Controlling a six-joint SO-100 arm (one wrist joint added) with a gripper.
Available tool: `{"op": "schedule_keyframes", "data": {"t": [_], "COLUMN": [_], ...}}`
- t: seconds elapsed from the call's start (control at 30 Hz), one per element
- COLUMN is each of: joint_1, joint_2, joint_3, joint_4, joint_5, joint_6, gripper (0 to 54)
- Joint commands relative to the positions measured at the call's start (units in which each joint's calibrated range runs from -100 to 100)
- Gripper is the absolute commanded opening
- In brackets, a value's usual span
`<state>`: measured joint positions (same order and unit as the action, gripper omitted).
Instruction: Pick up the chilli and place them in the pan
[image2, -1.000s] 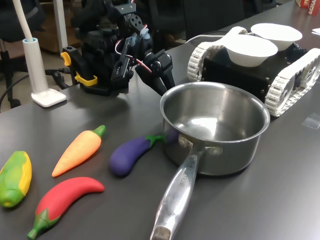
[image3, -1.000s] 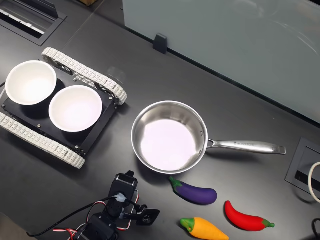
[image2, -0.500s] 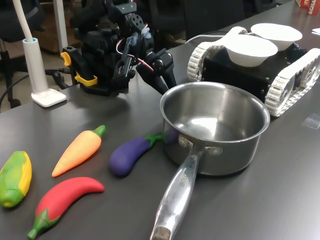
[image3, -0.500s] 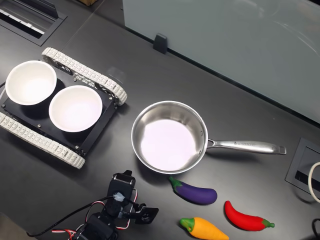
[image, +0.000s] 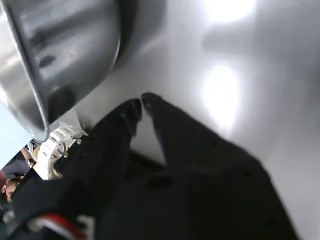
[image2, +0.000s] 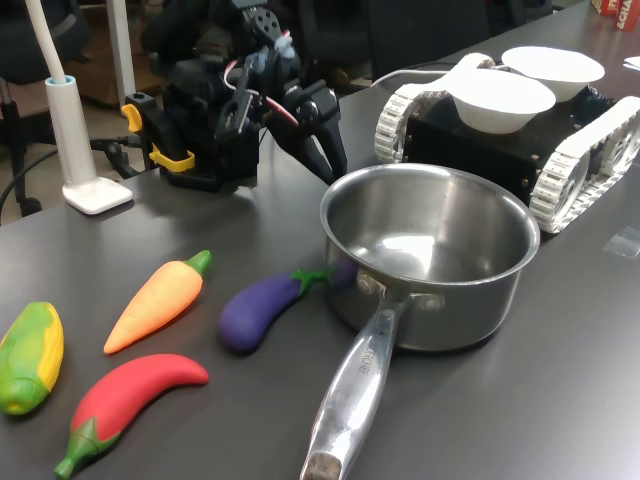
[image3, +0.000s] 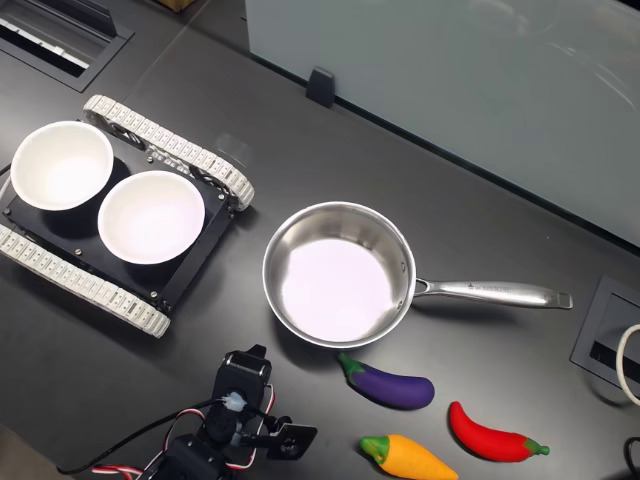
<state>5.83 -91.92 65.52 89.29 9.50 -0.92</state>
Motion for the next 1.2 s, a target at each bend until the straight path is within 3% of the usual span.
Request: {"op": "schedule_keyframes", "data": {"t": [0.0, 0.37, 1.17], "joint_1": [1.62, 4.83, 23.18], "joint_2": [2.72, 8.03, 17.39], "joint_3": [-7.41, -14.32, -26.22], "joint_4": [3.03, 5.42, 4.74], "joint_5": [1.51, 2.49, 5.32], "joint_6": [0.58, 2.18, 2.43], "gripper": [0.2, 0.2, 0.2]}}
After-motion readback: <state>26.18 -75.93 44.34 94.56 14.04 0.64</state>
